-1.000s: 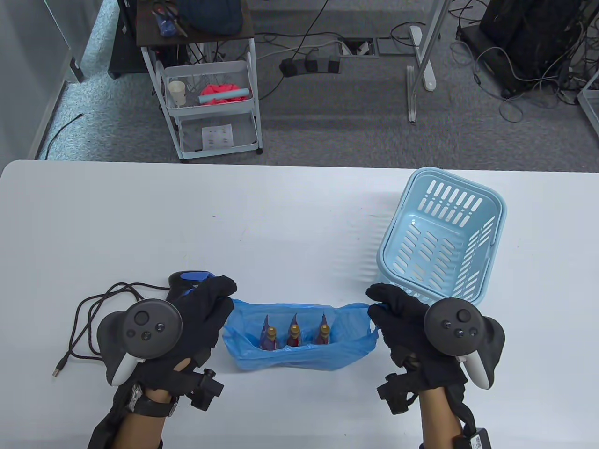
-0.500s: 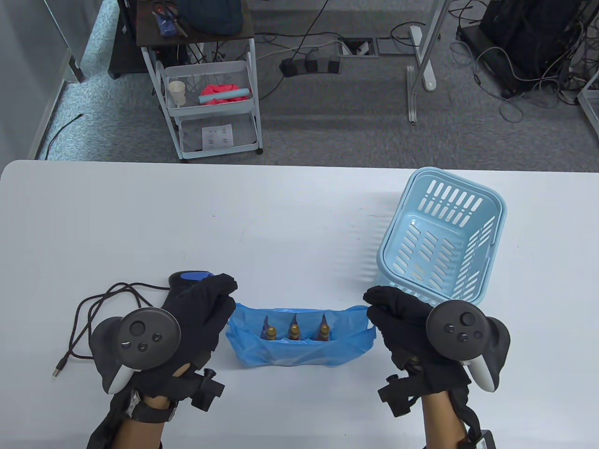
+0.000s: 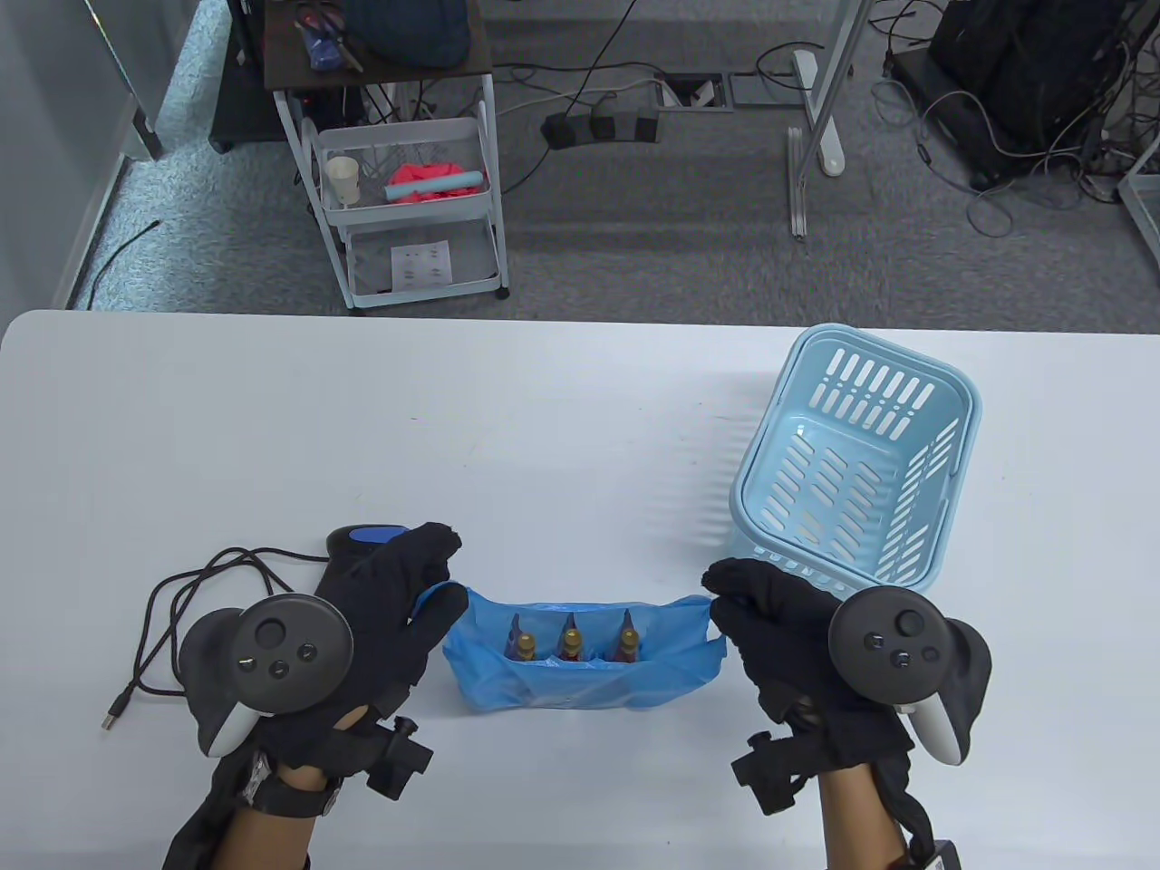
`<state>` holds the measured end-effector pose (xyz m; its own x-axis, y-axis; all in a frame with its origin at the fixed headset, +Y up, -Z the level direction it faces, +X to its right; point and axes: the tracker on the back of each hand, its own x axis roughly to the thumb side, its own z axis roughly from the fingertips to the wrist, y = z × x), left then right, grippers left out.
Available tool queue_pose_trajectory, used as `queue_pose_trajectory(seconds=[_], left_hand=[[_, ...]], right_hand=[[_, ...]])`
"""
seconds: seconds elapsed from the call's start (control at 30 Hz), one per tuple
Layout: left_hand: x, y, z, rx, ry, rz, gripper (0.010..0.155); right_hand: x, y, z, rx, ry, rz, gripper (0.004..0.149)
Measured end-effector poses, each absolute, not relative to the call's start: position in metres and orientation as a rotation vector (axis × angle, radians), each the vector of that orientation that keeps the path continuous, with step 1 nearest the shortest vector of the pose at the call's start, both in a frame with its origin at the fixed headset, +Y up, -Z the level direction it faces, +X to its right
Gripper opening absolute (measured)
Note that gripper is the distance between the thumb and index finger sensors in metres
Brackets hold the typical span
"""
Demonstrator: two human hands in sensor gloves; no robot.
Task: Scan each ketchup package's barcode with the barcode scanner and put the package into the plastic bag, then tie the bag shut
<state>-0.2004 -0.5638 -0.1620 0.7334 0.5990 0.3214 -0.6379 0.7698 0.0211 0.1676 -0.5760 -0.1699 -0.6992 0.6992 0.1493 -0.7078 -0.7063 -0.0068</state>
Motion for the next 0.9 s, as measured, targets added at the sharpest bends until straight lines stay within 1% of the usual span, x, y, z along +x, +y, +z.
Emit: queue_pose_trajectory(seconds=[0.2, 0.4, 0.57, 0.63, 0.7, 0.8, 0.9], left_hand=[[-0.206, -0.573, -0.160, 0.065, -0.374, 0.740, 0.089], [-0.217, -0.587, -0.159, -0.001, -0.444, 0.766, 0.106], [-0.220, -0.614, -0.166, -0.143, -0.519, 0.774, 0.117], [-0.216, -0.628, -0.172, -0.160, -0.531, 0.774, 0.116], [-0.211, -0.638, -0.178, -0.156, -0.517, 0.795, 0.111], [-0.206, -0.649, -0.187, -0.141, -0.506, 0.979, 0.097], [-0.204, -0.655, -0.193, -0.133, -0.489, 1.065, 0.081]], right_hand=[[0.170, -0.576, -0.168, 0.162, -0.079, 2.353, 0.037], [0.171, -0.576, -0.168, 0.154, -0.077, 2.353, 0.037], [0.171, -0.576, -0.168, 0.151, -0.072, 2.352, 0.037], [0.171, -0.576, -0.168, 0.151, -0.070, 2.351, 0.037], [0.171, -0.576, -0.168, 0.154, -0.067, 2.349, 0.037], [0.170, -0.575, -0.167, 0.156, -0.067, 2.356, 0.037], [0.171, -0.576, -0.167, 0.159, -0.062, 2.357, 0.038]])
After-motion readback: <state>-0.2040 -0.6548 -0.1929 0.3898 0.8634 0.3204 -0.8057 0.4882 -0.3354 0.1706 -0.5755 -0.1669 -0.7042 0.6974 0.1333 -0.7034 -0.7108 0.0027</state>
